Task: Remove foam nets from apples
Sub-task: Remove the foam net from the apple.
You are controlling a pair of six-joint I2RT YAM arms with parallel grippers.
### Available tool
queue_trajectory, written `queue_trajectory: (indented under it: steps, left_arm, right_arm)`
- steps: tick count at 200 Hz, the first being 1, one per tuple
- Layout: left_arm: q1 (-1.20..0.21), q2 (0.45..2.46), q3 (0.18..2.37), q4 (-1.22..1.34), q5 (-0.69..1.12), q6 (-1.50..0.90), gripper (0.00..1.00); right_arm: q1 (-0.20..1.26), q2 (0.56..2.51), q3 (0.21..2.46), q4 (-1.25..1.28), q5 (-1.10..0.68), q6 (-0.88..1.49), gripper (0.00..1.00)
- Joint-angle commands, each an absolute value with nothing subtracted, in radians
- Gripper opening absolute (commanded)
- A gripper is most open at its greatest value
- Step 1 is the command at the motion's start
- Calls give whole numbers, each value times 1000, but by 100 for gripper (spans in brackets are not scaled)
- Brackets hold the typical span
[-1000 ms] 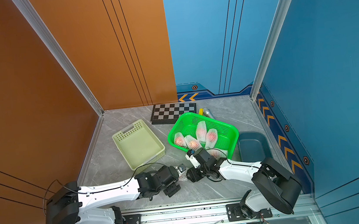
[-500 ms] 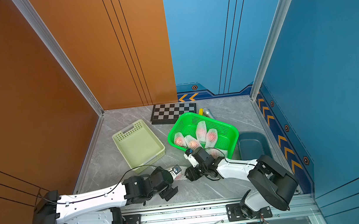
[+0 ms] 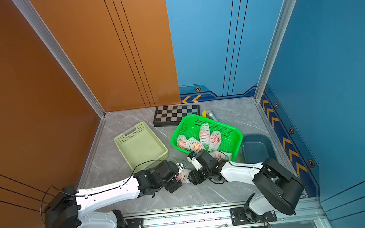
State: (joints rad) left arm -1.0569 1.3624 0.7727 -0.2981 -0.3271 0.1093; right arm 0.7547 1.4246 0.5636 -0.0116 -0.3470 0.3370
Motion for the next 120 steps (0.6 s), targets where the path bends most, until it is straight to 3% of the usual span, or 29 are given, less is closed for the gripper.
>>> queue_trajectory:
  steps: [1,34,43,120]
  left_arm:
    - [-1047,1391,754,-268,-214,117,95]
    - [-1062,1366,717,-268,-136,45,88]
    - [-1066,1357,707,-270,-121,27,82]
    - [-1141,1307,684,-295,-68,-85,84]
  right_arm:
    - [765,1381,563,-63,-340,327,60]
    - [778,1333,569,-82,-322,332,60]
    - [779,1319,571,-90,-315,331,60]
    - [768,1319,616,-105,-288,309,61]
